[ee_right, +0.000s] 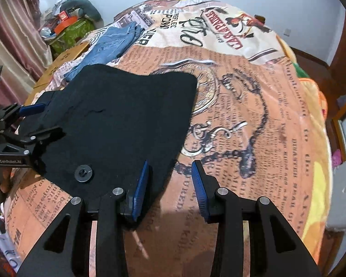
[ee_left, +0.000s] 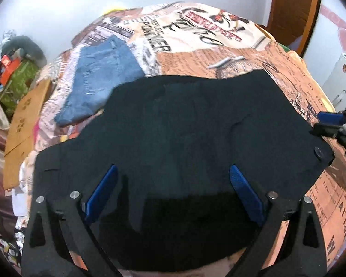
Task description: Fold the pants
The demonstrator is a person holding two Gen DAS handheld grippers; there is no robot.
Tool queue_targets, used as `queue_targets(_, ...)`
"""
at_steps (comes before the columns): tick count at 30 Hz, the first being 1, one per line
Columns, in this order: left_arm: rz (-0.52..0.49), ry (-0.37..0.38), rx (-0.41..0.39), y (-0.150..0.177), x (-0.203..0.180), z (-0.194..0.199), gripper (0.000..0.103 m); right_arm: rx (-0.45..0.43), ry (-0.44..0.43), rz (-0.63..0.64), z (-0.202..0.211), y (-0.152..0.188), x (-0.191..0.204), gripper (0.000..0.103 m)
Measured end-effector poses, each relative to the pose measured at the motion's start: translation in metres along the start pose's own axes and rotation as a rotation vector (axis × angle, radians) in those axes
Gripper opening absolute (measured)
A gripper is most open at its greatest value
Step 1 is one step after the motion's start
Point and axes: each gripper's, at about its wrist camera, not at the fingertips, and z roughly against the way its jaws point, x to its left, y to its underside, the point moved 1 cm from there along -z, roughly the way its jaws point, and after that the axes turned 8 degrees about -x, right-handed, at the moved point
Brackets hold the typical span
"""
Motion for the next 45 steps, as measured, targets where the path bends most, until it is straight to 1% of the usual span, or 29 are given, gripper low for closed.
queue_targets(5,0.064,-0.032,-0.079,0.000,0.029,0.035,0.098,-0.077,0.011,-0.004,0.026,-0.016,0.004,0.035)
queue_targets(9,0.147,-0.087,-0.152,0.003,0.064,0.066,0.098,-0.138,0.002,0.016,0.043,-0.030,0.017,0.035)
queue_targets(11,0.195,-0.122,-0.181,0.009,0.087,0.082,0.098,-0.172,-0.008,0.033,0.050,-0.036,0.028,0.040)
queue_targets(12,0.208,-0.133,-0.186,0.010,0.094,0.086,0.098,-0.185,-0.013,0.040,0.052,-0.038,0.032,0.044)
queue_targets(13,0.222,-0.151,-0.191,0.014,0.104,0.091,0.098,-0.201,-0.020,0.050,0.054,-0.041,0.039,0.045)
queue_targets(14,0.235,-0.183,-0.193,0.019,0.115,0.095,0.098,-0.211,-0.028,0.058,0.055,-0.043,0.044,0.045)
queue_targets(17,0.272,-0.228,-0.172,0.036,0.143,0.099,0.098,-0.224,-0.053,0.087,0.053,-0.047,0.063,0.046)
queue_targets(19,0.305,-0.235,-0.152,0.048,0.158,0.098,0.098,-0.221,-0.063,0.104,0.048,-0.049,0.074,0.048)
queue_targets(21,0.349,-0.225,-0.125,0.065,0.173,0.097,0.098,-0.213,-0.070,0.115,0.041,-0.048,0.083,0.048)
queue_targets(24,0.405,-0.229,-0.097,0.088,0.187,0.094,0.098,-0.186,-0.074,0.135,0.029,-0.045,0.097,0.048)
queue_targets(27,0.467,-0.206,-0.051,0.113,0.196,0.081,0.098,-0.152,-0.058,0.165,0.015,-0.039,0.109,0.048)
queue_targets(29,0.505,-0.177,-0.015,0.128,0.199,0.072,0.098,-0.131,-0.055,0.176,0.008,-0.035,0.114,0.048)
queue_targets(32,0.564,-0.118,0.024,0.146,0.201,0.060,0.098,-0.089,-0.058,0.177,-0.006,-0.028,0.119,0.048)
queue_targets(34,0.609,-0.062,0.041,0.155,0.203,0.053,0.098,-0.058,-0.053,0.180,-0.016,-0.024,0.121,0.048)
queue_targets(36,0.664,-0.010,0.049,0.161,0.207,0.049,0.098,-0.020,-0.044,0.190,-0.027,-0.019,0.120,0.048)
queue_targets(38,0.722,0.064,0.045,0.164,0.210,0.044,0.098,0.029,-0.043,0.202,-0.039,-0.014,0.120,0.049)
queue_targets(39,0.733,0.084,0.046,0.164,0.211,0.043,0.098,0.037,-0.040,0.203,-0.041,-0.012,0.119,0.054)
queue_targets(40,0.748,0.107,0.051,0.164,0.211,0.040,0.098,0.034,-0.033,0.195,-0.043,-0.012,0.117,0.061)
queue_targets(41,0.764,0.121,0.058,0.164,0.212,0.036,0.098,0.034,-0.033,0.182,-0.043,-0.012,0.114,0.062)
queue_targets(45,0.798,0.155,0.080,0.156,0.213,0.020,0.098,0.044,-0.068,0.148,-0.043,-0.011,0.109,0.064)
